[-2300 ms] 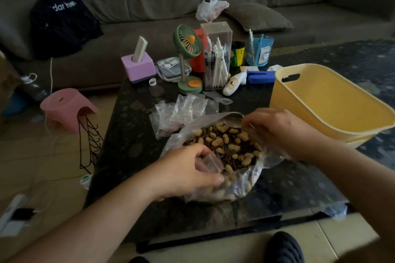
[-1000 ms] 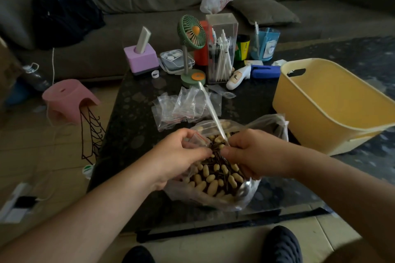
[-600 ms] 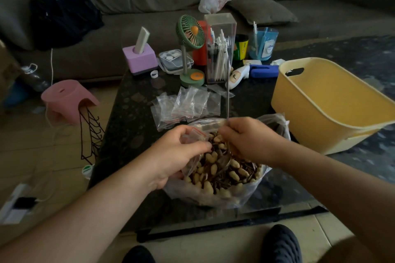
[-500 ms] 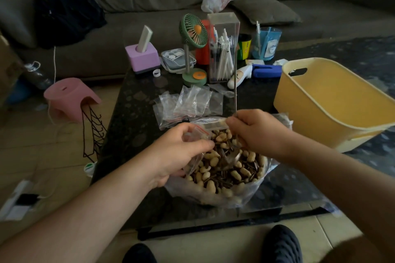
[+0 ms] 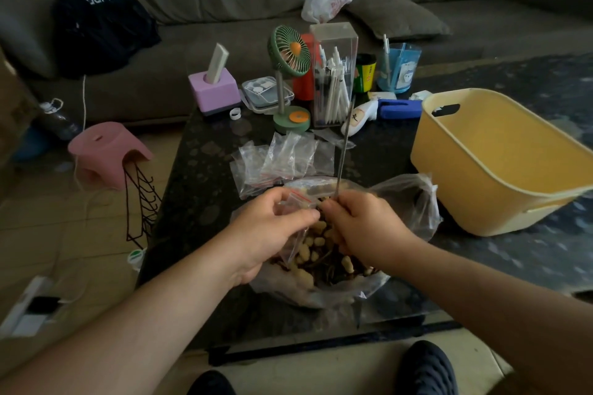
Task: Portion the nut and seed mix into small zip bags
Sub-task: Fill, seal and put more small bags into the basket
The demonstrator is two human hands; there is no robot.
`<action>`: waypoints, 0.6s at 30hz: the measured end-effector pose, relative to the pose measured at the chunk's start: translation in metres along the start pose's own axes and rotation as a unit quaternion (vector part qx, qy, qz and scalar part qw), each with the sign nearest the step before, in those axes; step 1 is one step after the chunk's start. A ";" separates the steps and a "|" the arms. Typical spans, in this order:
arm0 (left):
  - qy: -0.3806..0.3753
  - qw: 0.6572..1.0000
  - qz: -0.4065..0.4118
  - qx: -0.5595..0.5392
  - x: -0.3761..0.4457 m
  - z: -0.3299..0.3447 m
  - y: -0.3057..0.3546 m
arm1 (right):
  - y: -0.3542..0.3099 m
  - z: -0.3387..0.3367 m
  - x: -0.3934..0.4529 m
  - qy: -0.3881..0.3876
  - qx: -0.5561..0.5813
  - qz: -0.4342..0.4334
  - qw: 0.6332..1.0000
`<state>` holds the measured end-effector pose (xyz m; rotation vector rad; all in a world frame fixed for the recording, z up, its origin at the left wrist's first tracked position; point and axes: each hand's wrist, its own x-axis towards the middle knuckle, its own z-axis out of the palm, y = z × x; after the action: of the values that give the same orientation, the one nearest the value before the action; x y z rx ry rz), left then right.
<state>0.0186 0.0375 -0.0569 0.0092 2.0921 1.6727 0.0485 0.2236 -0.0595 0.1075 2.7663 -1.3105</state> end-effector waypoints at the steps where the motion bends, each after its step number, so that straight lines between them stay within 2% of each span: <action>1: -0.002 1.000 0.003 -0.014 -0.001 0.000 0.001 | 0.000 0.000 0.000 -0.003 0.028 0.015 0.999; 6: -0.016 0.999 0.004 -0.029 0.000 -0.004 0.005 | 0.003 -0.006 0.000 -0.020 0.126 0.072 0.989; 11: 0.035 0.995 0.049 0.085 0.006 -0.018 0.004 | 0.004 -0.022 0.005 -0.055 0.176 0.109 0.977; 14: 0.030 0.998 0.022 0.053 0.012 -0.016 0.001 | 0.003 -0.027 0.005 -0.065 0.121 0.079 0.987; 18: 0.029 0.999 -0.016 -0.002 0.020 -0.015 -0.002 | 0.002 -0.019 0.005 -0.013 0.039 0.029 0.999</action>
<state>-0.0036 0.0292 -0.0633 -0.0736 2.1197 1.6772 0.0434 0.2398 -0.0494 0.1728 2.6689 -1.3948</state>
